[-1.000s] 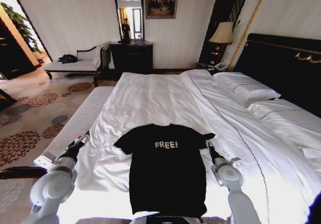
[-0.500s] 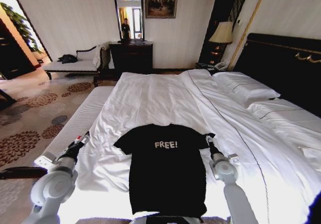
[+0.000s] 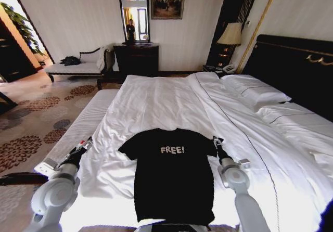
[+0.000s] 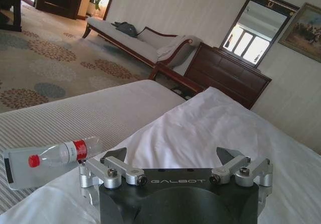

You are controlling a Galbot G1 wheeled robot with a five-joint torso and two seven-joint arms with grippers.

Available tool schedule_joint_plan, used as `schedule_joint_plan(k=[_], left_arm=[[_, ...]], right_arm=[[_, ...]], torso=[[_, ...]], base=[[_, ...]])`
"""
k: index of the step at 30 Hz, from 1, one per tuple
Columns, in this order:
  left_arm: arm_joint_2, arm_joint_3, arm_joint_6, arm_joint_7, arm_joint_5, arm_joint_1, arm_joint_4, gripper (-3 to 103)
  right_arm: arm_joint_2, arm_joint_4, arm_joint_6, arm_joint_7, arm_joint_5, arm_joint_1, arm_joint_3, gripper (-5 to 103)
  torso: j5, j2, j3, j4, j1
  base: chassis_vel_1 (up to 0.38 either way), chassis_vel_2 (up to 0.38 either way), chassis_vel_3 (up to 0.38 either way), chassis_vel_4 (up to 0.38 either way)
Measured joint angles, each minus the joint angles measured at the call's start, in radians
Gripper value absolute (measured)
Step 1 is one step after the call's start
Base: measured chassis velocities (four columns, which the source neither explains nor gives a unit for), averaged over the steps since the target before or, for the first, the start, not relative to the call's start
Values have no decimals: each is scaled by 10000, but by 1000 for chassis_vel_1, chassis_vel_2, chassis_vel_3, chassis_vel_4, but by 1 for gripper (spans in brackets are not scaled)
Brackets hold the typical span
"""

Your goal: Fold the clothes on the bed.

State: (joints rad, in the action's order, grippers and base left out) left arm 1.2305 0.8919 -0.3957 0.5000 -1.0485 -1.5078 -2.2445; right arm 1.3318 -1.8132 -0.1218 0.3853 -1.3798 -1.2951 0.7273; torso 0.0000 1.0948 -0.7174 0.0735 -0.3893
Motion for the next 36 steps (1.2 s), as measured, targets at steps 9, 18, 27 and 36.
schedule_joint_plan(k=[9, 18, 27, 36], left_arm=[[1, -27, 10, -2, 54, -3, -49, 100], [-38, 30, 30, -5, 17, 15, -21, 100], [-77, 0, 66, -8, 9, 21, 40, 100], [-214, 26, 104, -17, -77, 63, 142, 100]], right_arm=[[139, 475, -228, 491, 179, -158, -70, 95], [579, 186, -171, 614, 347, -534, -192, 95], [761, 292, -7, 609, 363, -403, -201, 65], [837, 203, 32, 644, 432, -444, -23, 27]], torso=[[0, 0, 0, -1, 0], [0, 0, 0, -1, 1], [0, 0, 0, -1, 1], [0, 0, 0, -1, 0]], base=[[0, 0, 0, 0], [0, 0, 0, 0], [0, 0, 0, 0], [0, 0, 0, 0]])
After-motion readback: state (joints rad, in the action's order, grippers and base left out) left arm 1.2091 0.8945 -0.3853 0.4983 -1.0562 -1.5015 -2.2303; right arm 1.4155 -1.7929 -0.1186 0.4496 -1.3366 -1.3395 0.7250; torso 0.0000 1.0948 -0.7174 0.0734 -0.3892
